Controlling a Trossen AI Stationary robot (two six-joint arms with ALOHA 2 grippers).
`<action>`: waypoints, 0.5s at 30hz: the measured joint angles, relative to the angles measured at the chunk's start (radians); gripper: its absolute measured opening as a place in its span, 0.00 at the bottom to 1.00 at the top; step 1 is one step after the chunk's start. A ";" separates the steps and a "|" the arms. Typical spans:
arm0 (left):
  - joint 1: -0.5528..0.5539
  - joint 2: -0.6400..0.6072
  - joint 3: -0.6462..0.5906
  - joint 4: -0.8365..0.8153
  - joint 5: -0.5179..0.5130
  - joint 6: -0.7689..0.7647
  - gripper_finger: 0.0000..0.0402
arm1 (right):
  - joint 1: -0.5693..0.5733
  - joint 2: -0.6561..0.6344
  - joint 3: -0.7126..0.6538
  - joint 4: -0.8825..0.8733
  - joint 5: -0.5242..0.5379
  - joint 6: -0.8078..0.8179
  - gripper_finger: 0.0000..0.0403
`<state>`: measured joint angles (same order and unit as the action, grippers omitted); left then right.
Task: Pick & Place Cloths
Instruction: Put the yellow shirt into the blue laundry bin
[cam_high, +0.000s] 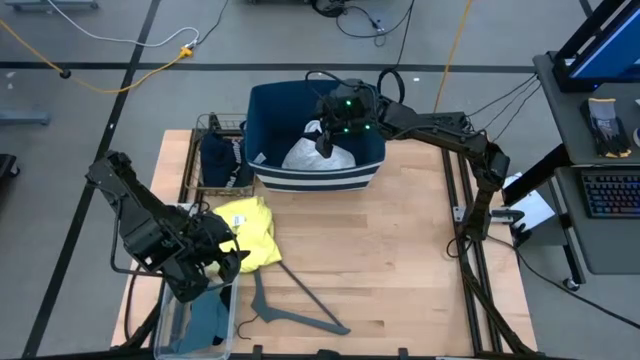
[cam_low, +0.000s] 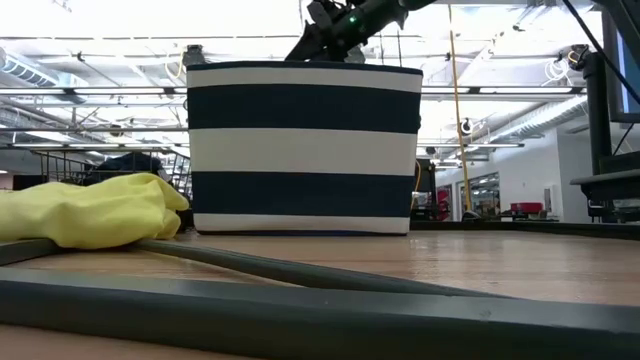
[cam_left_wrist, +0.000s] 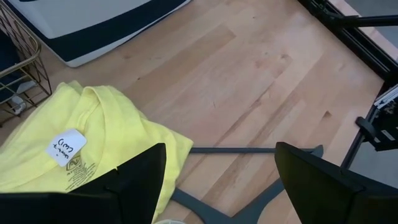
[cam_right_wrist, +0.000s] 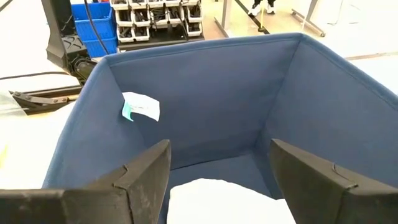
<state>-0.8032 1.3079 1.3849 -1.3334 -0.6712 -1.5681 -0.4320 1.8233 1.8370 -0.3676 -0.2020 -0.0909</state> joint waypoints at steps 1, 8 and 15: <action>0.000 0.000 0.000 0.000 0.000 0.000 0.76 | 0.000 0.000 0.000 0.000 0.000 0.000 0.66; 0.000 0.000 0.000 0.000 0.000 0.002 0.76 | 0.000 0.000 0.000 0.000 0.000 -0.002 0.66; 0.000 0.001 0.000 0.000 0.008 0.004 0.76 | 0.000 0.000 0.000 0.000 0.000 -0.003 0.66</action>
<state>-0.8032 1.3085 1.3849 -1.3336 -0.6631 -1.5636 -0.4320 1.8233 1.8370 -0.3672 -0.2024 -0.0937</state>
